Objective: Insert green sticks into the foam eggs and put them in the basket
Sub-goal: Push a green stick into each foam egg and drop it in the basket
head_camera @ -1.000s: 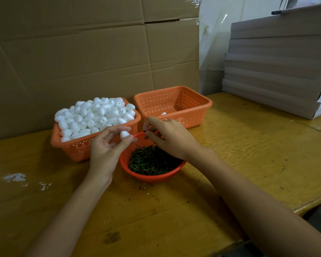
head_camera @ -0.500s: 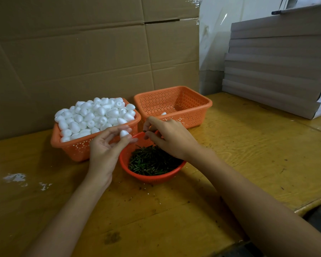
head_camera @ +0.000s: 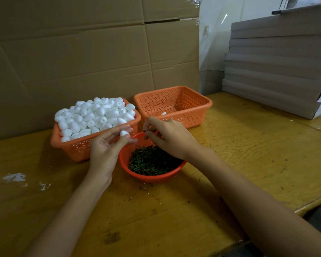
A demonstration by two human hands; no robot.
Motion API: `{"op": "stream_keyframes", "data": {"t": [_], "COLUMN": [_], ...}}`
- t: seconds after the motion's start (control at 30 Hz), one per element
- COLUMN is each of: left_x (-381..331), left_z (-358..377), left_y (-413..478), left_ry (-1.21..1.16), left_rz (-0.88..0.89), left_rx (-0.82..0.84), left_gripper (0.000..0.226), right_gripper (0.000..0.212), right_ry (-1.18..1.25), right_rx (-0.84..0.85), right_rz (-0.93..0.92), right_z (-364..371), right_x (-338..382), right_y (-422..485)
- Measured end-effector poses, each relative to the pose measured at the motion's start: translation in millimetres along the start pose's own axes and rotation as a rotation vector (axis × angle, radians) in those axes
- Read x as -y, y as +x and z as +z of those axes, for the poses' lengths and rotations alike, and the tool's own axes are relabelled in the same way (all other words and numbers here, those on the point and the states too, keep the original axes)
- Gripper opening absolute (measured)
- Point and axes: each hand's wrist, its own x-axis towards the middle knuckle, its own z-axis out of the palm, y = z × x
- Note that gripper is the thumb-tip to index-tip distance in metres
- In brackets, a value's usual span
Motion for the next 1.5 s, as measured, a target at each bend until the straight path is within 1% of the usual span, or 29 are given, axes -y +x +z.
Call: {"op": "stream_keyframes", "data": {"t": [0.37,0.5,0.67,0.77,1.5], "left_x": [-0.4,-1.5,-2.4,-3.6,0.7], "left_z": [1.1,1.6,1.8,2.3,2.3], "left_y": [-0.4,0.2,0.2,-0.3,0.5], "left_ry": [-0.012,-0.046,-0.067,-0.071,-0.046], "left_rz": [0.005,-0.005,-0.003,-0.004,0.006], "left_rx": [0.006,0.019,0.013,0.016,0.017], "left_gripper": [0.028,0.034,0.024,0.023,0.031], "right_gripper": [0.013,0.014,0.014,0.014,0.014], "right_ry": [-0.012,-0.017,-0.02,-0.029,-0.019], "right_rx": [-0.004,0.004,0.003,0.001,0.005], "right_rz": [-0.005,-0.003,-0.004,-0.008,0.002], "right_z": [0.4,0.0,0.0,0.4,-1.1], "right_x": [0.2,0.6,0.3,0.4,1.9], "right_y": [0.1,0.2,-0.1,-0.1,-0.7]}}
